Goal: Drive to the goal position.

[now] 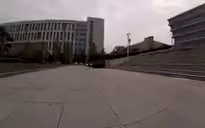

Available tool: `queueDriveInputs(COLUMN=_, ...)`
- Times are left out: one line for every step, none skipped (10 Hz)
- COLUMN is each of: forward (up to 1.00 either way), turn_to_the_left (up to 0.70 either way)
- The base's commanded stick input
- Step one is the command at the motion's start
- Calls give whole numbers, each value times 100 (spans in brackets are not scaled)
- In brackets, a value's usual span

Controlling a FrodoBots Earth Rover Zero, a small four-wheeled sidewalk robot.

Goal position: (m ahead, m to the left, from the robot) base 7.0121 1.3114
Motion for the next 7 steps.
queueDriveInputs(forward=100, turn_to_the_left=0)
queueDriveInputs(forward=100, turn_to_the_left=0)
queueDriveInputs(forward=100, turn_to_the_left=0)
queueDriveInputs(forward=100, turn_to_the_left=0)
queueDriveInputs(forward=100, turn_to_the_left=0)
queueDriveInputs(forward=100, turn_to_the_left=0)
queueDriveInputs(forward=100, turn_to_the_left=0)
